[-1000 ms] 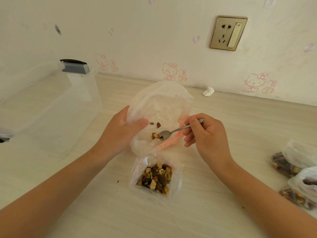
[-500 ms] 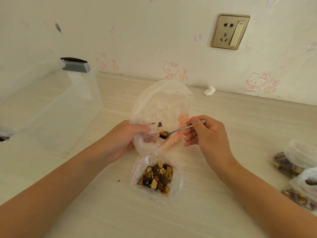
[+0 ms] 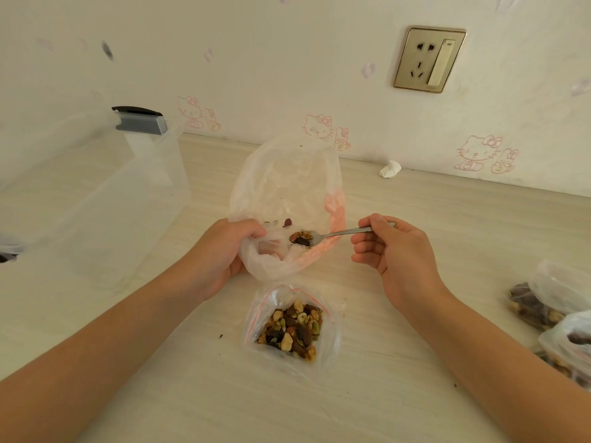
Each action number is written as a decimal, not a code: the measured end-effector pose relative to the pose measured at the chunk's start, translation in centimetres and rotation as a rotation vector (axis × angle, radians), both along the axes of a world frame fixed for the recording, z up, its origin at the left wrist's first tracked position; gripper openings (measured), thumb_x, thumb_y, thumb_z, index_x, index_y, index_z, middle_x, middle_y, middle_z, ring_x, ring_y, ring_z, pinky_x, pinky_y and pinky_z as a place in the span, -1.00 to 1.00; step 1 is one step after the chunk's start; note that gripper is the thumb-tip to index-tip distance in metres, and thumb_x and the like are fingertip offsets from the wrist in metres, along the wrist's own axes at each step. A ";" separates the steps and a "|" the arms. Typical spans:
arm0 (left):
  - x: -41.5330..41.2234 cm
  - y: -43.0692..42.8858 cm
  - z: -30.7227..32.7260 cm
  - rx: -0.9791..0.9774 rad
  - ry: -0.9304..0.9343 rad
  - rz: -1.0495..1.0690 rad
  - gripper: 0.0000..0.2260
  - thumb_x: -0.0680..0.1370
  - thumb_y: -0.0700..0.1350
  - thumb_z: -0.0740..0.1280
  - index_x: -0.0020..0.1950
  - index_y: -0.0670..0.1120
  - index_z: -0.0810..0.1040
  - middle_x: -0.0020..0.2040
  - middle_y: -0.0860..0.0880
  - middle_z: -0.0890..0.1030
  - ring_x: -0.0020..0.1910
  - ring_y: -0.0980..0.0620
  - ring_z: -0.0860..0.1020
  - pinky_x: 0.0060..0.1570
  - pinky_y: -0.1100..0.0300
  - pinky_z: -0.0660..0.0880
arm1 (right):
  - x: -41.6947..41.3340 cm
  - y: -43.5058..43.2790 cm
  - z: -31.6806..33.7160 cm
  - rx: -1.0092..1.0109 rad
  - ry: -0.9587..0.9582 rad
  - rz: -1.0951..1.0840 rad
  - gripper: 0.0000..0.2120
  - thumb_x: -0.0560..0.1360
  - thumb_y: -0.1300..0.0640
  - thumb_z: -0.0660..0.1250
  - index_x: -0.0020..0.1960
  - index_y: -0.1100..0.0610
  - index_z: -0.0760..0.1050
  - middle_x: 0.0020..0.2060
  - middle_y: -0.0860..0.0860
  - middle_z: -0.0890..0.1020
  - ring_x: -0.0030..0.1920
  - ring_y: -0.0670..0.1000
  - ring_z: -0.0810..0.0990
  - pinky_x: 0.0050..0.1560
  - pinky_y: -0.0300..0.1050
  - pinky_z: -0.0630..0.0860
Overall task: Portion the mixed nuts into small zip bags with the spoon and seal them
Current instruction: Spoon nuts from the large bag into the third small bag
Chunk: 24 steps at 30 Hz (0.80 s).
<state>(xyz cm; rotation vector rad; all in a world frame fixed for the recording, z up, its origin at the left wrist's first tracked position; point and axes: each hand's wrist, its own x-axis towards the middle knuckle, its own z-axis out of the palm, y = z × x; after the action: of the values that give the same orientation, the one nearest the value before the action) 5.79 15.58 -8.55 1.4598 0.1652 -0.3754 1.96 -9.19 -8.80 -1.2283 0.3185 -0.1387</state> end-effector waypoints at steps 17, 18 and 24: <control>0.1 -0.1 -1.6 0.294 -0.175 -0.004 -0.90 0.48 -0.15 0.38 -0.10 -0.06 0.70 -0.21 -0.10 0.75 -0.22 -0.02 0.73 -0.24 0.11 0.60 | 0.2 -0.2 -0.2 0.018 -0.027 0.023 -0.77 0.69 0.23 0.25 -0.06 0.30 0.60 -0.38 0.16 0.64 -0.45 0.00 0.58 -0.46 -0.16 0.58; 0.1 -0.1 -1.7 0.291 -0.179 -0.008 -0.89 0.45 -0.12 0.39 -0.10 -0.05 0.70 -0.20 -0.11 0.75 -0.21 -0.04 0.73 -0.21 0.08 0.62 | 0.2 -0.2 -0.2 0.014 -0.033 0.026 -0.77 0.69 0.23 0.25 -0.06 0.30 0.60 -0.38 0.16 0.64 -0.45 0.00 0.58 -0.46 -0.16 0.58; 0.2 0.0 -1.7 0.278 -0.201 -0.039 -0.91 0.43 -0.09 0.39 -0.18 0.00 0.70 -0.22 -0.09 0.74 -0.23 -0.04 0.72 -0.24 0.10 0.61 | -0.6 0.0 0.8 0.034 -0.096 0.040 -0.73 0.69 0.23 0.23 -0.12 0.27 0.60 -0.40 0.16 0.64 -0.48 0.01 0.55 -0.49 -0.16 0.54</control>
<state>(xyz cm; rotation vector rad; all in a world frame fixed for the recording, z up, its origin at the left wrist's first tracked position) 5.96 15.57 -10.25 1.7674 0.0274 -0.2414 1.37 -9.15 -8.01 -1.1895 0.2119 -0.1570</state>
